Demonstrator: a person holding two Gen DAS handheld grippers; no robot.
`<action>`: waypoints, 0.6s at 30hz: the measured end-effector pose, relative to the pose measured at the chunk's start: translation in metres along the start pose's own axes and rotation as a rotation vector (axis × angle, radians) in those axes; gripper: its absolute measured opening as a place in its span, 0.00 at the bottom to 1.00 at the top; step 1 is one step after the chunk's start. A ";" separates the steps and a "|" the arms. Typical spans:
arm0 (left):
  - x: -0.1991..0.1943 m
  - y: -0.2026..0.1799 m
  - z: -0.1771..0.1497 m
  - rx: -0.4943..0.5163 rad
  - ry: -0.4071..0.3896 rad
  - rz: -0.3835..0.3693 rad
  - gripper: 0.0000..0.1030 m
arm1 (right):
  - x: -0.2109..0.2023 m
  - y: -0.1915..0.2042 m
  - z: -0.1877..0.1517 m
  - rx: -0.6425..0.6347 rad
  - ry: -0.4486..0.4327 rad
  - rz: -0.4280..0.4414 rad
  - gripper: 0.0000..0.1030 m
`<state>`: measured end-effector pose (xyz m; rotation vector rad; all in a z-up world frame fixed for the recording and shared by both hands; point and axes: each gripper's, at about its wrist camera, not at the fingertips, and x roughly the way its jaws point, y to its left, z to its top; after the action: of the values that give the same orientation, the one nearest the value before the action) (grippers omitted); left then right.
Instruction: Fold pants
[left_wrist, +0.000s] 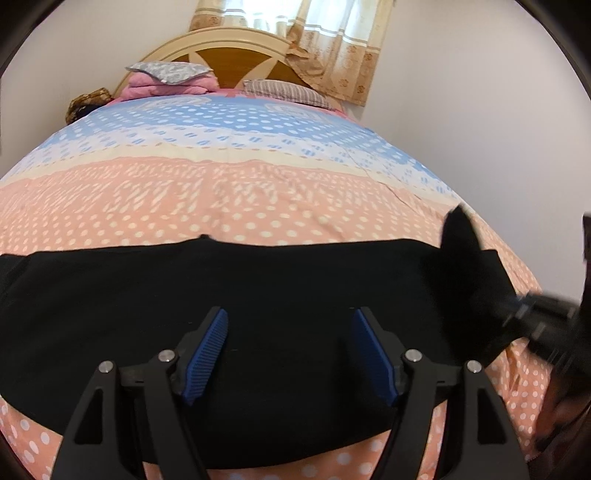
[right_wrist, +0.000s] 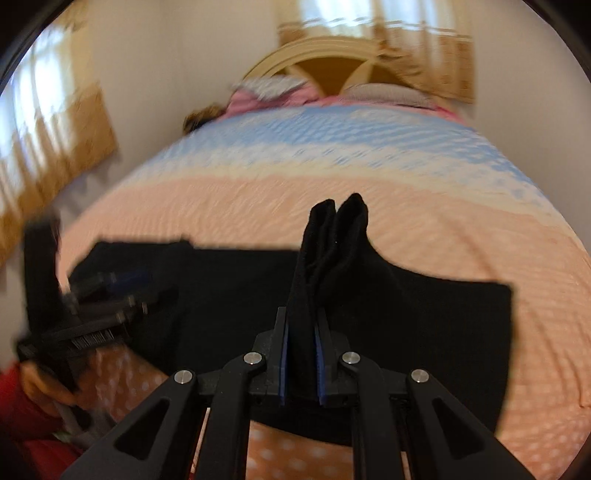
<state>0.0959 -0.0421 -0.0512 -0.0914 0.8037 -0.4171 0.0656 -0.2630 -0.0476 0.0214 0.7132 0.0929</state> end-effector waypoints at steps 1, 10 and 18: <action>0.000 0.003 0.000 -0.005 -0.001 0.002 0.71 | 0.009 0.009 -0.003 -0.033 0.011 -0.005 0.11; 0.007 0.016 -0.002 -0.027 0.012 0.006 0.71 | 0.036 0.058 -0.033 -0.211 -0.010 -0.093 0.59; 0.005 0.025 0.000 -0.041 0.005 0.025 0.71 | -0.009 0.032 -0.021 0.002 -0.110 0.286 0.41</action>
<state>0.1069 -0.0217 -0.0608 -0.1187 0.8174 -0.3769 0.0430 -0.2318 -0.0558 0.1297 0.5966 0.3616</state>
